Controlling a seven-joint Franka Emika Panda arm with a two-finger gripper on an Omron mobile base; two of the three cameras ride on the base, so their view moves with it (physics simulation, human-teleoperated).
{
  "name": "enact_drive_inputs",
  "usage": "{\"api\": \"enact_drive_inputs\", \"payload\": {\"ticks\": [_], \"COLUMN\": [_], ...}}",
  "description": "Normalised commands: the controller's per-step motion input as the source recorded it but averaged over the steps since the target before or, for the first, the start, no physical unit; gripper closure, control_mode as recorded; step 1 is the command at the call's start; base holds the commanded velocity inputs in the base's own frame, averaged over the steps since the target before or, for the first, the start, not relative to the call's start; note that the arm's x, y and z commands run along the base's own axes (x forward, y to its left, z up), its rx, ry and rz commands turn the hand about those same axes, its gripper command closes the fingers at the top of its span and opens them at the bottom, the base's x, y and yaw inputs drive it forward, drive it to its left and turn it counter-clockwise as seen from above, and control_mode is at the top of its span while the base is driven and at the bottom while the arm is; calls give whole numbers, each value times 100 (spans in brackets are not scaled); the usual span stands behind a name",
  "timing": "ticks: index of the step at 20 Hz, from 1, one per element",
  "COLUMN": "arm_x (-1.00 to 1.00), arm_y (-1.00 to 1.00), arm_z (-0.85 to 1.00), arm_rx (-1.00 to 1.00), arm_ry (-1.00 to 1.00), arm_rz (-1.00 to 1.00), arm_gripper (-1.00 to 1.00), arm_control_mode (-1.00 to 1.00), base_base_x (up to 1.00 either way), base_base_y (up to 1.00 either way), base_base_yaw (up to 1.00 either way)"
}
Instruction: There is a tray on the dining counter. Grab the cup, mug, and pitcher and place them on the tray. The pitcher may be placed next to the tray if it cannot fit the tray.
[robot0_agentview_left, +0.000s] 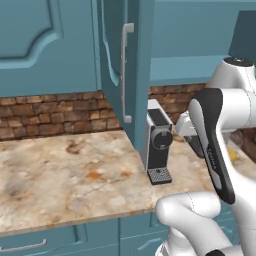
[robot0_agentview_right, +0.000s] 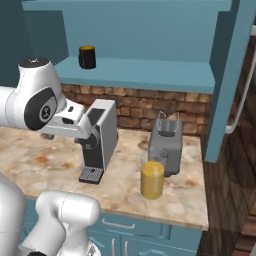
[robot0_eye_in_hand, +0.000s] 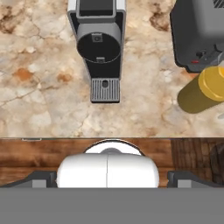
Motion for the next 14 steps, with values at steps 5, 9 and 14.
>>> {"api": "enact_drive_inputs", "payload": {"ticks": [5, 9, 14], "arm_x": [0, 0, 0], "arm_y": [0, 0, 0], "arm_z": [0, 0, 0], "arm_rx": [0, 0, 0], "arm_ry": [0, 0, 0], "arm_rz": [0, 0, 0], "arm_gripper": [-100, -100, -100], "arm_control_mode": [100, 100, 100], "base_base_x": [50, 64, 63], "base_base_y": [0, 0, 0], "base_base_yaw": [11, 7, 5]}}
